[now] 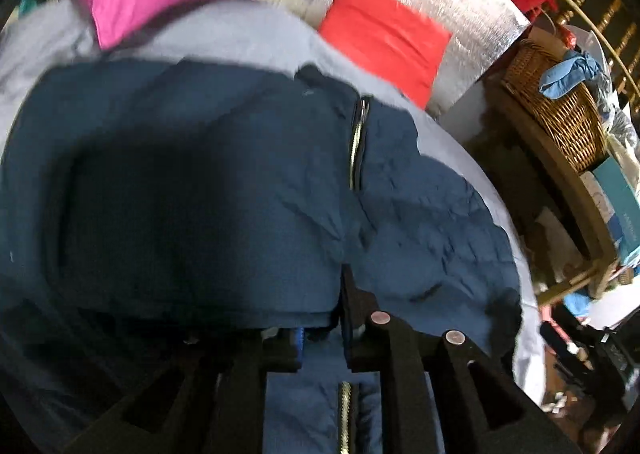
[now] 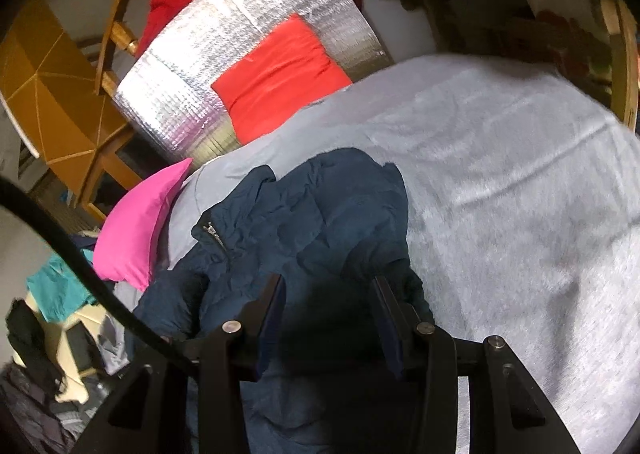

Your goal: Fold large clothes

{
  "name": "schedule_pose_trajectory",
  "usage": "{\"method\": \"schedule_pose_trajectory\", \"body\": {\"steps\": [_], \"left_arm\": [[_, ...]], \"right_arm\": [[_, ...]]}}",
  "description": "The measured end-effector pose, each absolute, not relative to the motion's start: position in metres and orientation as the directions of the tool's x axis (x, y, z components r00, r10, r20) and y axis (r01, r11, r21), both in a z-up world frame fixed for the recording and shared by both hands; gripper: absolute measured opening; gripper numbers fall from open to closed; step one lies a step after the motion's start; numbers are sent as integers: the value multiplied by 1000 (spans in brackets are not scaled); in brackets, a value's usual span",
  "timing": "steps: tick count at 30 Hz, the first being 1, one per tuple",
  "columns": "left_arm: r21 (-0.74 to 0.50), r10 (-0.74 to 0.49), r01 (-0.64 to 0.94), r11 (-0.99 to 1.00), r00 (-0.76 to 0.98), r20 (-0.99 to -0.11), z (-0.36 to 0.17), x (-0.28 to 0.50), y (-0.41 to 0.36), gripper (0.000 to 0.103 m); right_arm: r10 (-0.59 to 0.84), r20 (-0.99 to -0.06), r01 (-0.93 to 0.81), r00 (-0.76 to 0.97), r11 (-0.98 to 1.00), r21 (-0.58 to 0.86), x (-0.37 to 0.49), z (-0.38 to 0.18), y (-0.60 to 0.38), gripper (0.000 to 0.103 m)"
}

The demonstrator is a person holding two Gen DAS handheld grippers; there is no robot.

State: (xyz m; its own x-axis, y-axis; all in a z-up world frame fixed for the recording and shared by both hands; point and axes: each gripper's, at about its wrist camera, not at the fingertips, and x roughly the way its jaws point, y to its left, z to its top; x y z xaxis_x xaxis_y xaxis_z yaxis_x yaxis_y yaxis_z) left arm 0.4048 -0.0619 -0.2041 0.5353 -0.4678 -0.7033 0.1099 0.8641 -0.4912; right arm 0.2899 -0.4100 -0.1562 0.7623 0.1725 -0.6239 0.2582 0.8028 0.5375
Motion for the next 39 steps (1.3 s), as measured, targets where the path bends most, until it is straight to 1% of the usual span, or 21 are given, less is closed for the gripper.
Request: {"method": "schedule_pose_trajectory", "body": {"steps": [1, 2, 3, 5, 8, 10, 12, 14, 17, 18, 21, 25, 29, 30, 33, 34, 35, 36, 39], "left_arm": [[-516, -492, 107, 850, 510, -705, -201, 402, -58, 24], [-537, -513, 106, 837, 495, -701, -197, 402, -54, 35], [-560, -535, 107, 822, 485, -692, -193, 397, -50, 48], [-584, -555, 107, 805, 487, -675, -179, 379, -36, 62], [-577, -548, 131, 806, 534, -644, -157, 356, -12, 64], [-565, -499, 93, 820, 601, -625, -147, 349, 13, 70], [-562, -429, 14, 827, 661, -616, -144, 346, 42, 74], [-558, -339, -108, 823, 695, -634, -152, 345, 72, 76], [-547, -257, -222, 807, 703, -663, -166, 351, 96, 76], [-548, -246, -238, 802, 704, -666, -170, 354, 97, 76], [-549, -252, -244, 799, 694, -674, -176, 363, 99, 76], [-562, -293, -234, 793, 663, -689, -189, 377, 93, 76], [-563, -291, -258, 785, 649, -703, -199, 387, 92, 75], [-570, -298, -257, 780, 649, -700, -201, 391, 92, 66], [-581, -313, -248, 775, 648, -694, -205, 397, 92, 48], [-570, -300, -242, 785, 656, -693, -204, 397, 90, 46], [-563, -297, -233, 793, 660, -690, -202, 397, 89, 42], [-558, -296, -216, 801, 667, -684, -198, 397, 87, 35], [-551, -307, -167, 818, 684, -662, -190, 399, 79, 24]], "right_arm": [[185, -623, 263, 760, 789, 555, 290, -158, -412, 48], [194, -623, 268, 758, 778, 568, 291, -160, -414, 48], [196, -623, 271, 757, 774, 573, 291, -160, -415, 48], [194, -622, 272, 759, 773, 573, 291, -160, -415, 48], [193, -621, 264, 760, 780, 567, 291, -158, -411, 48], [201, -621, 259, 758, 781, 568, 290, -158, -408, 48], [209, -619, 254, 757, 780, 573, 289, -158, -404, 48], [213, -619, 247, 756, 783, 571, 287, -158, -401, 48], [202, -620, 243, 758, 794, 557, 287, -157, -398, 48], [198, -621, 245, 758, 796, 553, 287, -157, -398, 48], [205, -625, 254, 753, 786, 564, 289, -160, -400, 48], [215, -627, 254, 749, 781, 570, 292, -162, -399, 48], [218, -624, 241, 750, 788, 566, 293, -161, -396, 48], [218, -625, 241, 750, 789, 565, 293, -161, -396, 48], [218, -626, 244, 749, 788, 566, 293, -161, -397, 48], [216, -626, 245, 750, 787, 565, 293, -161, -397, 48], [215, -626, 246, 750, 787, 565, 293, -161, -398, 48], [216, -626, 246, 750, 787, 566, 292, -161, -399, 48], [210, -626, 246, 751, 791, 560, 292, -160, -400, 48]]}}
